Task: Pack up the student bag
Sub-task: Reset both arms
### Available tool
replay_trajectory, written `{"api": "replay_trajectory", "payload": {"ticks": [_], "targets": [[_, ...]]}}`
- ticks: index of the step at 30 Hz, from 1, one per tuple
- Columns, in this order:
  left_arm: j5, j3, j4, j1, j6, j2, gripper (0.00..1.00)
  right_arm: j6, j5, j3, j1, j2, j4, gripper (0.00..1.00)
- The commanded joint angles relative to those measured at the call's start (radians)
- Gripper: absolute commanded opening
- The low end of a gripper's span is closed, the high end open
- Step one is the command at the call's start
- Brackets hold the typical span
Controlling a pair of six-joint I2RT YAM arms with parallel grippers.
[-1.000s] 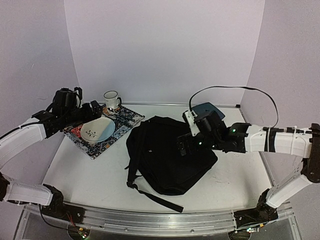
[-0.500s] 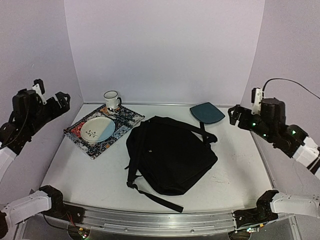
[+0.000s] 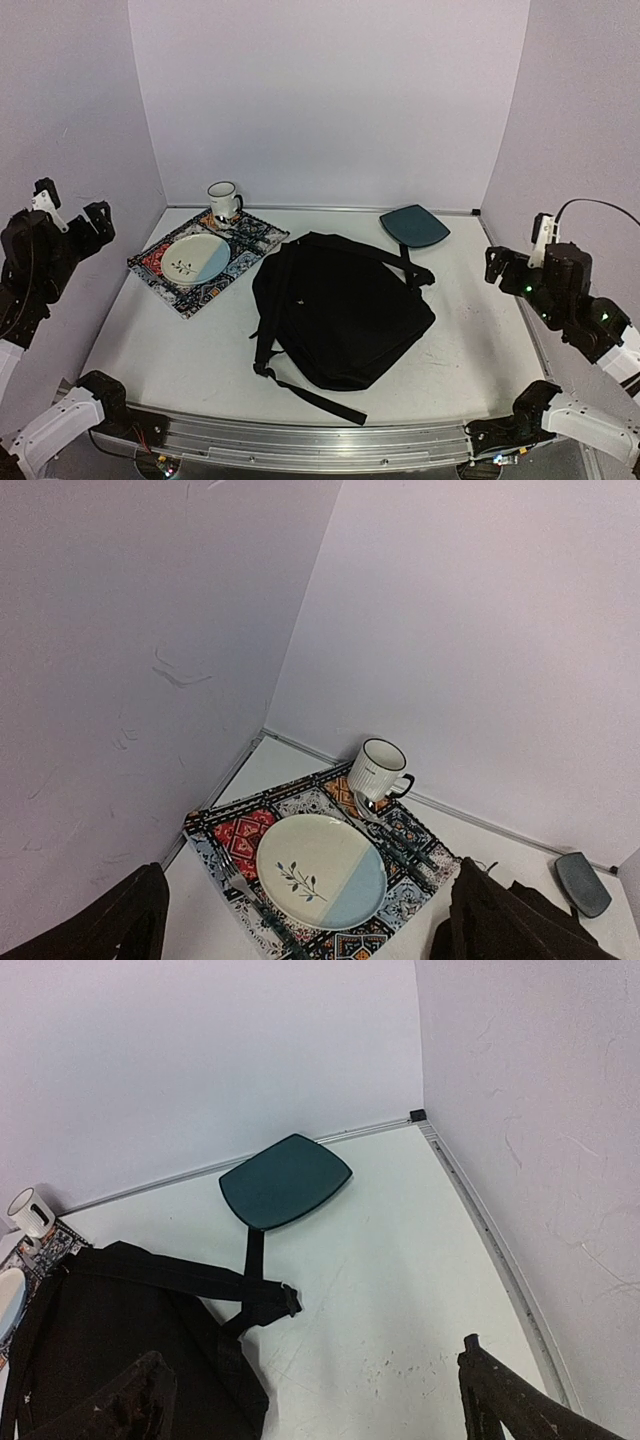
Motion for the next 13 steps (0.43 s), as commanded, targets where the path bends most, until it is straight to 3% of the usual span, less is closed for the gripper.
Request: {"api": "replay_trajectory", "payload": {"ticks": [1, 7, 13], "targets": [[-0.030, -0.010, 0.030, 0.002, 0.048, -0.022, 1.00, -0.049, 0.057, -0.037, 0.001, -0.083, 0.088, 0.98], [-0.054, -0.042, 0.047, 0.002, 0.050, -0.092, 0.99, -0.062, 0.070, -0.081, 0.000, -0.159, 0.108, 0.98], [-0.051, -0.042, 0.053, 0.002, 0.050, -0.081, 0.99, -0.057, 0.063, -0.086, 0.001, -0.133, 0.111, 0.98]]}}
